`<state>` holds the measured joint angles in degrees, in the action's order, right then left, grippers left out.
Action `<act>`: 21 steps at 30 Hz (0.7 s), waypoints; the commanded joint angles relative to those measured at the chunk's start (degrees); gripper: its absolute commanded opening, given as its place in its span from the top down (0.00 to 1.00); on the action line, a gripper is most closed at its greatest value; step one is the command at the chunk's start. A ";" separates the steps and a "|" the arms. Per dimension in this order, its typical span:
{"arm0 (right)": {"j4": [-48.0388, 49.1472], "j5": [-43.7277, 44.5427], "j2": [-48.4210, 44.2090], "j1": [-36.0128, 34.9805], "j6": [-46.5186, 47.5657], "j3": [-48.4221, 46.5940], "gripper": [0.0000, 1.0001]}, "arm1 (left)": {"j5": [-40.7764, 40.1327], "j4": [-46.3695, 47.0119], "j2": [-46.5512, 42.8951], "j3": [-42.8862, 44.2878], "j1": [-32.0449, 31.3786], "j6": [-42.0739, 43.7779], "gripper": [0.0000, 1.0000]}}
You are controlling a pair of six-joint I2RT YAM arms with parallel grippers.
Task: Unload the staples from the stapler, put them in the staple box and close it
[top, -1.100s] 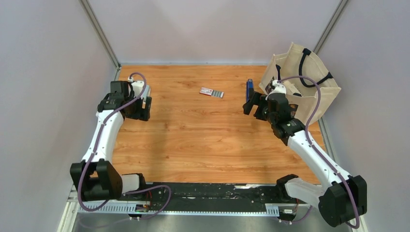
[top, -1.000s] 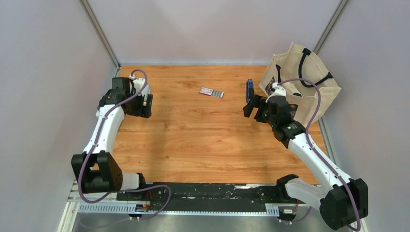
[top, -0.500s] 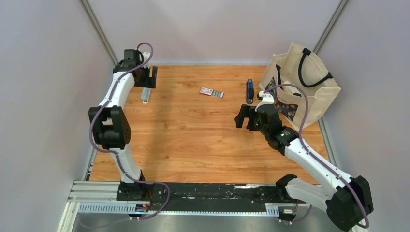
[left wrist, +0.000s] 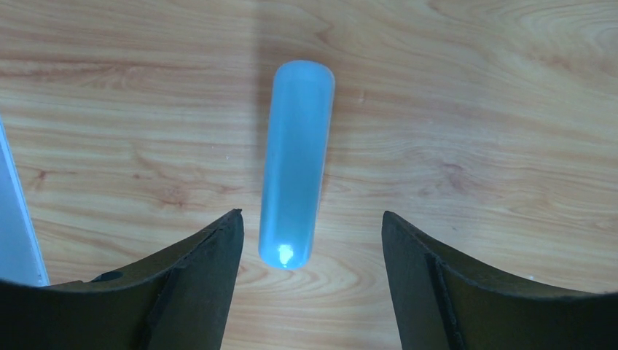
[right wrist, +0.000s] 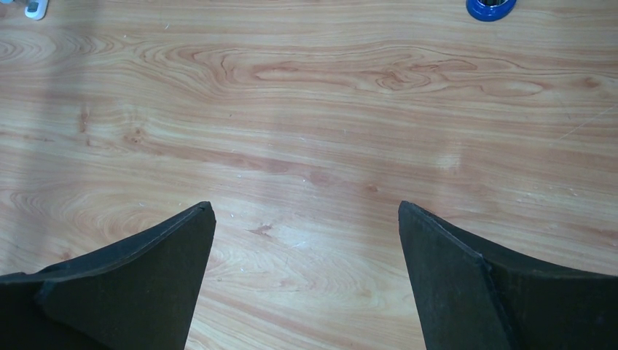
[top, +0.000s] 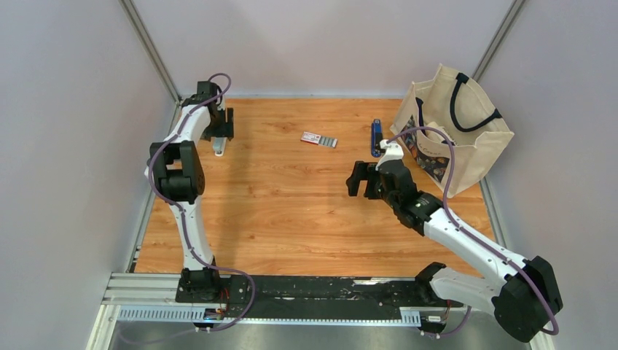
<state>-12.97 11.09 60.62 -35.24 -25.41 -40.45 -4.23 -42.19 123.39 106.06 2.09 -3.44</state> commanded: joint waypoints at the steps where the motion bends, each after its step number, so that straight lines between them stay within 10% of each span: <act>1: 2.69 1.91 -1.56 -0.35 0.36 0.80 0.00 | -0.43 -2.36 2.02 3.10 0.64 -2.01 0.25; 21: 4.36 1.65 -2.79 -0.35 0.45 3.09 0.04 | -3.24 3.25 1.68 -3.13 0.37 2.38 0.61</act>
<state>-11.53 12.05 58.98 -35.24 -25.45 -38.15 -5.96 -41.12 126.43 105.54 2.72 -3.09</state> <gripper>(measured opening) 0.964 0.444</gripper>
